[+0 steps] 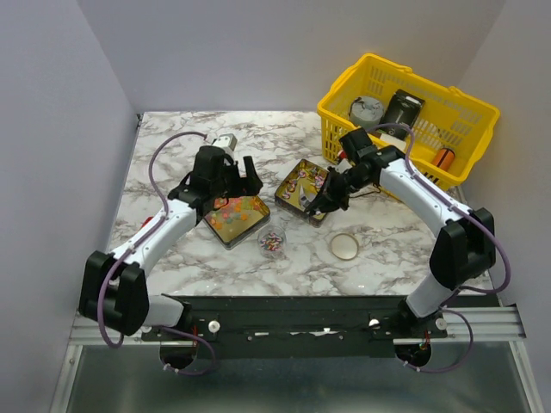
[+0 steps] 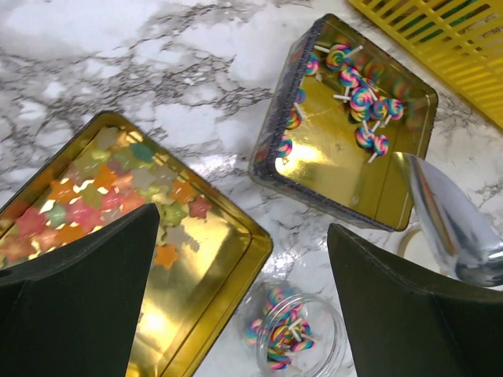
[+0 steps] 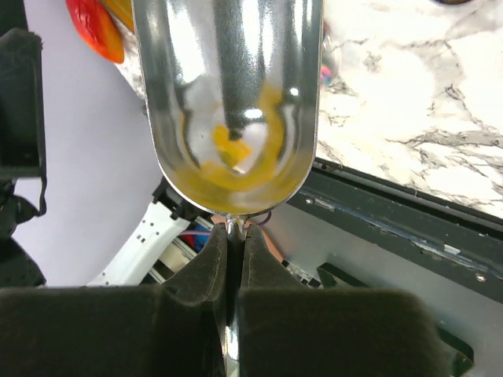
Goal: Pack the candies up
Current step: Scoop the fake candies from the storage box.
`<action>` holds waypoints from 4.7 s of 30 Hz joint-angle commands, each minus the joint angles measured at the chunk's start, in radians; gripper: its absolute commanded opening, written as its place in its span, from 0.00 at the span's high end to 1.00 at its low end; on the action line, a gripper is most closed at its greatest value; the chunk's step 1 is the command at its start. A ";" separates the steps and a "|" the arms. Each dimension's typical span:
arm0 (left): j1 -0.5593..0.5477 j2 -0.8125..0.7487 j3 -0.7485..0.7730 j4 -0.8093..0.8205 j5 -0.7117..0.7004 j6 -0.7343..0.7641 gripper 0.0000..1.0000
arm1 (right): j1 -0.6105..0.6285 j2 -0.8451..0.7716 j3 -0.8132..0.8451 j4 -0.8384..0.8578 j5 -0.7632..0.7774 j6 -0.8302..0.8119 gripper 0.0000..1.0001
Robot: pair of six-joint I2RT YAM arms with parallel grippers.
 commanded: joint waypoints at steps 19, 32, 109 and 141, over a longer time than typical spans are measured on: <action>-0.100 0.523 0.381 0.002 0.010 0.110 0.11 | -0.015 0.293 0.134 0.185 0.156 0.317 0.99; -0.100 0.615 0.439 -0.061 0.073 0.192 0.31 | -0.015 0.390 0.135 0.269 0.210 0.455 0.99; -0.135 0.667 0.390 -0.087 0.007 0.184 0.96 | -0.049 0.175 -0.241 0.311 0.616 0.900 0.99; -0.138 0.695 0.415 -0.097 0.024 0.172 1.00 | -0.011 0.387 -0.040 0.028 1.064 0.416 0.99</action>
